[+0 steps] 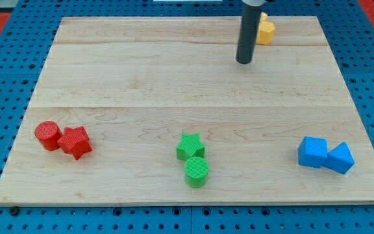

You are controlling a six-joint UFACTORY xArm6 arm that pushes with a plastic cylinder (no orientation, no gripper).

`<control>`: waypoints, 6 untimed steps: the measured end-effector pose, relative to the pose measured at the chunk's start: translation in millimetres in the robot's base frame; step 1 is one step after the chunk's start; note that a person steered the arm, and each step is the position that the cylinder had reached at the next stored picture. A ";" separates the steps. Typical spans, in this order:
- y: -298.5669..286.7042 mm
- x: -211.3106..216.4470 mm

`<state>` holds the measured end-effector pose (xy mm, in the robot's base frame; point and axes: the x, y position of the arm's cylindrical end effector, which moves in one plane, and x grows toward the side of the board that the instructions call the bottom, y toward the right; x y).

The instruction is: Move your arm to the centre of the board

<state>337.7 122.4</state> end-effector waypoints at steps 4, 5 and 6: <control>-39.3 139.2; 6.9 202.9; -46.7 281.1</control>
